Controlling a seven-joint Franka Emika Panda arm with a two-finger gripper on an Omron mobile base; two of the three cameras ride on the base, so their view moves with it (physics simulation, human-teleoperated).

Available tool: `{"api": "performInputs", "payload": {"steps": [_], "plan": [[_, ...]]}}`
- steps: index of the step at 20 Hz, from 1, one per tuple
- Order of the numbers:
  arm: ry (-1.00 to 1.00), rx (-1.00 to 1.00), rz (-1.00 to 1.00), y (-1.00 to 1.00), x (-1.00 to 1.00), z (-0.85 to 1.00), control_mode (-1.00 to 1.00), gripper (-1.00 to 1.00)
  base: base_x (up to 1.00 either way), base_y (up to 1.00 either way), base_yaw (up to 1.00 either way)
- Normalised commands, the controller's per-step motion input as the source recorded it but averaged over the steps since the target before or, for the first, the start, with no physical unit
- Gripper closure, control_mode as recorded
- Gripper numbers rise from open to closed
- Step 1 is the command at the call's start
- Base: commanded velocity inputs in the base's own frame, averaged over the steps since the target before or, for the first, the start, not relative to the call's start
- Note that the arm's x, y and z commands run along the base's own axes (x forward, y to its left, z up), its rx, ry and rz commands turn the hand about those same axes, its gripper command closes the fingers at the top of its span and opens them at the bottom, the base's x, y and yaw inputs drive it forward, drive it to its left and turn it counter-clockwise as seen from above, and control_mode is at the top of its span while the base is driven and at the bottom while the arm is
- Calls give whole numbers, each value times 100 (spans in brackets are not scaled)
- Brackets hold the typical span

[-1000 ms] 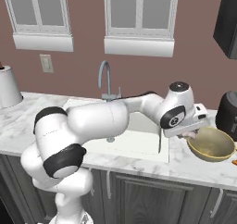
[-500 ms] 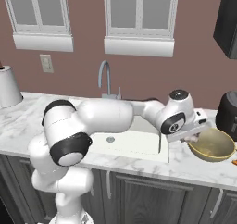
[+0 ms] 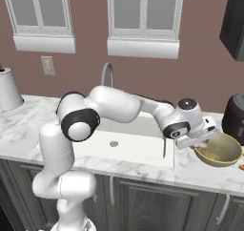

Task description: Pick the garlic from the sink and place it in the bowl. Then pick the bowl and place it in the microwave. Then close the microwave door and press the start button.

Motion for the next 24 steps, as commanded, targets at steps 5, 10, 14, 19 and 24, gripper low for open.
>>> {"api": "performInputs", "payload": {"steps": [5, 10, 14, 19, 24], "plan": [[0, 9, 5, -27, 0, -2, -100, -100, 0, 0, 0], [0, 10, 2, -17, 0, 0, -100, -100, 0, 0, 0], [0, 5, 2, 0, 4, 0, -100, -100, 0, 0, 0], [0, -1, 1, 30, 4, 35, -100, -100, 0, 0, 0], [3, -15, 2, 98, 0, 45, -100, -100, 0, 0, 0]]}}
